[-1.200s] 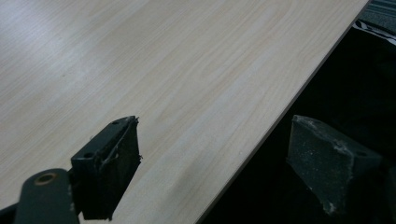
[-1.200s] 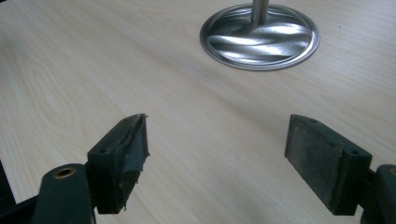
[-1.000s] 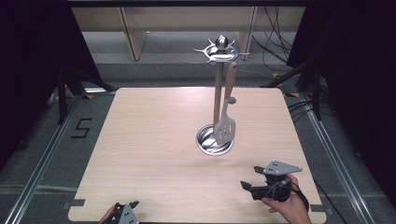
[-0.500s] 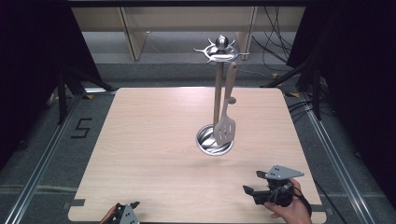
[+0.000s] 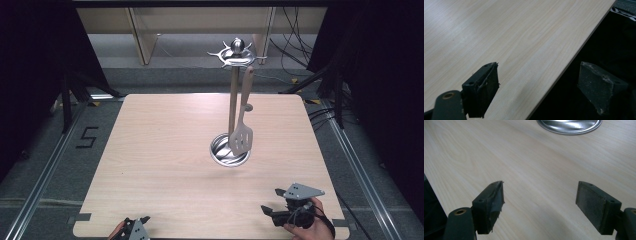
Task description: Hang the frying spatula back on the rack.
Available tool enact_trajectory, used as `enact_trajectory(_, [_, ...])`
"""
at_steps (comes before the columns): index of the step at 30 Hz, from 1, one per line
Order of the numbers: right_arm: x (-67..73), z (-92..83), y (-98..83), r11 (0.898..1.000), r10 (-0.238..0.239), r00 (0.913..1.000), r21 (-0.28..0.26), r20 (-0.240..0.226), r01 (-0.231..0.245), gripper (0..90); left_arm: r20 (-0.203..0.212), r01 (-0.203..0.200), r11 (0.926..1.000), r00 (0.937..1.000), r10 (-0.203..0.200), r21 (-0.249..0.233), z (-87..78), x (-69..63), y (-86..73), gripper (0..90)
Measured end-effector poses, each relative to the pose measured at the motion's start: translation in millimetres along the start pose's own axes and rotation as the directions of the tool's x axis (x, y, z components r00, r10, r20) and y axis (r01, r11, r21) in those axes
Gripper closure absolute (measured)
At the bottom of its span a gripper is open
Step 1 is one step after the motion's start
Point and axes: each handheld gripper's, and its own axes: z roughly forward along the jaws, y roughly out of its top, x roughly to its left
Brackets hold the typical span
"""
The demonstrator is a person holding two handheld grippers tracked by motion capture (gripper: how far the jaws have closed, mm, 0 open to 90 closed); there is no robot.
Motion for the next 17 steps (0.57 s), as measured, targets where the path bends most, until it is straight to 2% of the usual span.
enact_trajectory(6, [0.7,-1.1,-4.2,1.0,-0.004,1.0,0.007,0.002,0.004,23.6,0.0,0.004,1.0,1.0,-0.004,-0.006,0.8,-0.6,0.2,16.2])
enact_trajectory(7, [3.4,-1.0,-5.4,0.999,0.032,0.9995,0.012,-0.005,-0.032,23.7,0.001,0.0,1.0,1.0,0.0,-0.001,0.3,-0.3,0.2,16.2])
enact_trajectory(8, [-0.4,-1.0,-5.3,1.0,-0.004,1.0,0.009,0.002,0.004,23.6,0.0,0.002,1.0,1.0,-0.002,-0.003,0.4,-0.4,0.2,16.2])
enact_trajectory(13, [-2.4,-0.9,-5.9,1.0,-0.004,0.9997,0.021,-0.026,0.004,23.6,0.0,0.002,1.0,1.0,-0.002,-0.003,0.4,-0.4,0.2,16.2])
enact_trajectory(14, [-1.0,-1.0,-7.0,1.0,0.014,0.9999,0.007,0.006,-0.014,23.6,0.0,0.002,1.0,1.0,-0.002,-0.003,0.5,-0.5,0.2,16.2])
enact_trajectory(17, [-1.6,-0.8,-7.1,1.0,0.007,1.0,0.007,0.004,-0.007,23.6,0.0,0.001,1.0,1.0,-0.001,-0.003,0.3,-0.4,0.4,16.2])
